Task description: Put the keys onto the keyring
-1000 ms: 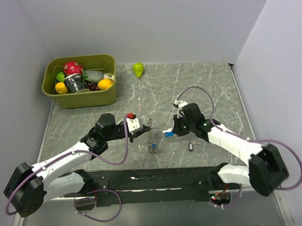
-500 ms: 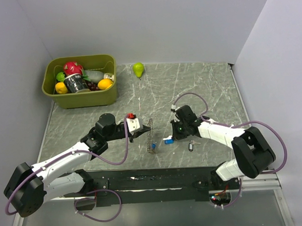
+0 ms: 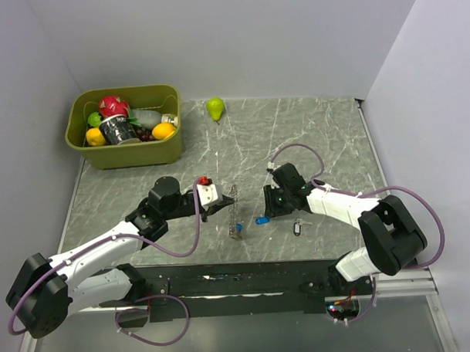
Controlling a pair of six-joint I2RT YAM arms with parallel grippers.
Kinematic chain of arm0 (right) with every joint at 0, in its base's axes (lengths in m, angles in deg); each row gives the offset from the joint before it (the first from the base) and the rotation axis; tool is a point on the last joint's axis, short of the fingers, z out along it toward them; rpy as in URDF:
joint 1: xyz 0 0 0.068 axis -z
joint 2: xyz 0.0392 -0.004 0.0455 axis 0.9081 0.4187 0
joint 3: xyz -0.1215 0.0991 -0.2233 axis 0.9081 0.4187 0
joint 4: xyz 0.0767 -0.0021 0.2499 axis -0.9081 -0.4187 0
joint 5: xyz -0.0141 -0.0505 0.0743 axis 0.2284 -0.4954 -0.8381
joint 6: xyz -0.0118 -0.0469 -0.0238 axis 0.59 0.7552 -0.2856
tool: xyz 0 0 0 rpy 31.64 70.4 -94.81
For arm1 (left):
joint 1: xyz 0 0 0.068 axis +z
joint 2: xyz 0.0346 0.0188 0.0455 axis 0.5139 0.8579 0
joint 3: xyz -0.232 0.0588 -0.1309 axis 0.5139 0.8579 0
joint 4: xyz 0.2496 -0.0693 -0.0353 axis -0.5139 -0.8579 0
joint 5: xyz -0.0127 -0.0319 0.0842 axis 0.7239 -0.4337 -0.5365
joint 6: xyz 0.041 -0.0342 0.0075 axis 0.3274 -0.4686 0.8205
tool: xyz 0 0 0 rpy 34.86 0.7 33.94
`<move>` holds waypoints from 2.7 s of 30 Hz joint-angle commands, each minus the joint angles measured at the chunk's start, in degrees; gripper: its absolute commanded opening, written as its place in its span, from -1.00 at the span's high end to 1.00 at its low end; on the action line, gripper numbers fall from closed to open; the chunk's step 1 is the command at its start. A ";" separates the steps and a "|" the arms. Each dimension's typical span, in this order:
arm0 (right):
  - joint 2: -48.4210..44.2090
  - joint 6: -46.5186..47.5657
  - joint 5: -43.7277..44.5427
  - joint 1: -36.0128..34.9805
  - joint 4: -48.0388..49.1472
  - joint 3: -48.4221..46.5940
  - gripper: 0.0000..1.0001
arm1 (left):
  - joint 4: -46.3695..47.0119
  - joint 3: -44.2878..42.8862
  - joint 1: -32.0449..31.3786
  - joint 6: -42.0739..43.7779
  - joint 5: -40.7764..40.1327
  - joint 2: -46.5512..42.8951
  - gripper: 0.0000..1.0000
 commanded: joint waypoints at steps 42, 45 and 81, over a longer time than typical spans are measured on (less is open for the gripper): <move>-12.42 12.26 -11.27 -0.99 1.68 -3.12 1.00 | 1.48 -1.96 0.18 1.78 -0.83 -0.44 0.98; -13.04 13.39 -7.05 -0.99 -0.78 -4.62 1.00 | 1.12 -2.05 0.09 1.78 -0.74 -0.79 0.98; -1.53 4.61 -4.58 -1.34 3.44 -1.46 0.14 | 1.21 -1.78 0.09 1.60 -0.48 -0.62 0.98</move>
